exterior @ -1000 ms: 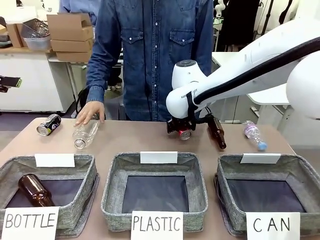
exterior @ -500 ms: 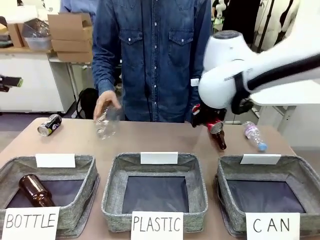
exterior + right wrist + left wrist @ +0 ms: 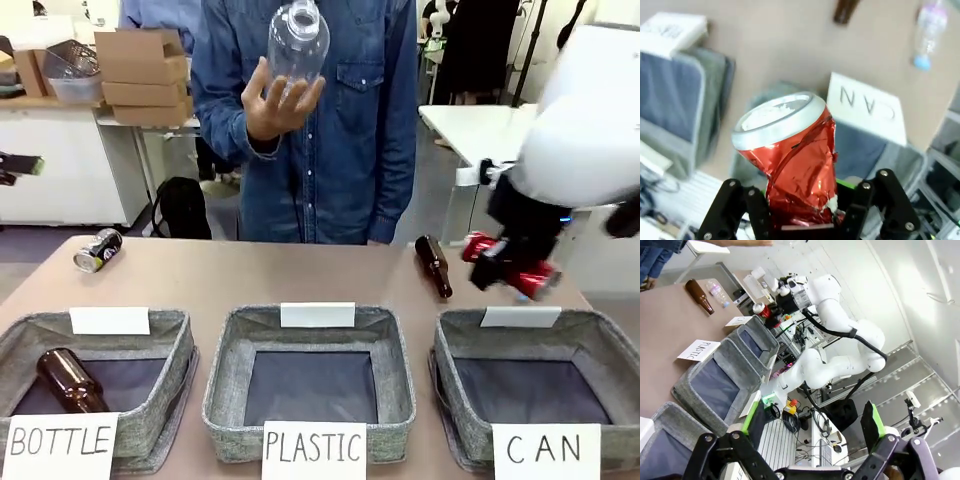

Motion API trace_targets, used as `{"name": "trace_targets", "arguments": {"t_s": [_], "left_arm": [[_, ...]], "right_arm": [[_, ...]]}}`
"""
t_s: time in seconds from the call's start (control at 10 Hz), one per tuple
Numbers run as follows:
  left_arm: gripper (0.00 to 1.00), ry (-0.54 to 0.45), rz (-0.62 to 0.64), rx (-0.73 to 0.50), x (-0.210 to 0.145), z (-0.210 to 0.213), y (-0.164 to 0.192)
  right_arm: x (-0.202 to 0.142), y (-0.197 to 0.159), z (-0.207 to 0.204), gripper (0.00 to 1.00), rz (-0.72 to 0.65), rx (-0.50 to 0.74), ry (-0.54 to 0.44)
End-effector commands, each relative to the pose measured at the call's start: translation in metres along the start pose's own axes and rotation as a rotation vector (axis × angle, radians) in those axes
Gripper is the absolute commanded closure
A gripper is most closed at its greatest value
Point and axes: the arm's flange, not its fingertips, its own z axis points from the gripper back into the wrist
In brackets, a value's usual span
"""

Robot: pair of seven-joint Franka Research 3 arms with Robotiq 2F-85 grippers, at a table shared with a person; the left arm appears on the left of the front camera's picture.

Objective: Sort the can waste into the basket.
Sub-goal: Pick up the can waste from the table and place it in the right Fabric basket.

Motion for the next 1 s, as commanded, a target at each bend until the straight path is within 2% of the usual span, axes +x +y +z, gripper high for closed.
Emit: {"name": "trace_targets", "arguments": {"t_s": [0.0,0.1,0.2,0.3,0.4,0.5,0.9], "left_arm": [[0.00,-0.009,-0.022,-0.021,0.002,-0.001,-0.003],[0.00,-0.009,-0.022,-0.021,0.002,-0.001,-0.003],[0.00,-0.009,-0.022,-0.021,0.002,-0.001,-0.003],[0.00,-0.009,-0.022,-0.021,0.002,-0.001,-0.003],[0.00,-0.009,-0.022,-0.021,0.002,-0.001,-0.003],[0.00,-0.009,-0.022,-0.021,0.002,-0.001,-0.003],[0.00,-0.009,-0.022,-0.021,0.002,-0.001,-0.003]], "right_arm": [[-0.035,-0.032,-0.008,1.00,0.206,-0.007,0.069],[-0.051,-0.046,-0.015,1.00,0.309,0.009,0.074],[-0.063,-0.054,-0.024,1.00,0.475,0.043,0.049],[-0.076,-0.056,-0.036,1.00,0.713,0.041,0.028],[-0.082,-0.057,-0.040,1.00,0.807,0.058,-0.011],[-0.082,-0.061,-0.041,1.00,0.843,0.086,-0.036],[-0.071,-0.066,-0.046,1.00,0.867,0.109,-0.024]]}}
